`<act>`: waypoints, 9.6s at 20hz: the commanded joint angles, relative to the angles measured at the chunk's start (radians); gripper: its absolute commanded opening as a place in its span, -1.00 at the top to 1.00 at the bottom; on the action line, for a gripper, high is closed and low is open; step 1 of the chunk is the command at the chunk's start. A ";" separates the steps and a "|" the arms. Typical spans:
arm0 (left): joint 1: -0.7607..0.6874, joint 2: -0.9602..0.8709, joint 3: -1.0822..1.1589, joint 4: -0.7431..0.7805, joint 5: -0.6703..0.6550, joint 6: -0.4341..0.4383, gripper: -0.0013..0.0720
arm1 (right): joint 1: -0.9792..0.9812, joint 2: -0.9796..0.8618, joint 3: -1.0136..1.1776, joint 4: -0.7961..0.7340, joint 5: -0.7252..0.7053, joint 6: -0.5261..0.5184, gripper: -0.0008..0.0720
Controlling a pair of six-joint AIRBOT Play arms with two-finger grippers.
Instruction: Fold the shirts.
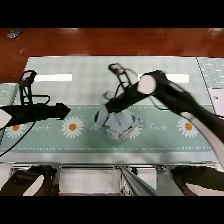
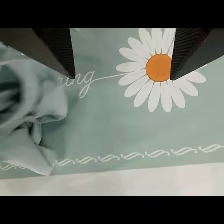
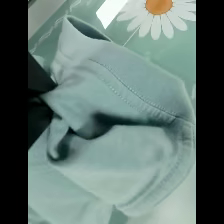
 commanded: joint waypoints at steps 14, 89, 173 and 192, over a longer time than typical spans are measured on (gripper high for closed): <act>0.020 -0.109 -0.391 -0.498 0.106 0.235 -0.94 | -0.850 0.419 -0.483 0.183 0.116 -0.150 -0.71; 0.165 -0.653 0.443 -0.397 0.339 0.213 0.91 | -0.877 0.107 -0.302 0.202 -0.111 -0.080 0.90; 0.102 0.056 0.770 0.371 -0.151 0.010 0.91 | -0.932 0.806 0.294 0.012 0.505 -0.073 0.90; 0.102 -0.887 0.741 0.185 0.378 -0.418 0.91 | -0.861 -0.361 0.397 0.338 0.032 -0.144 0.90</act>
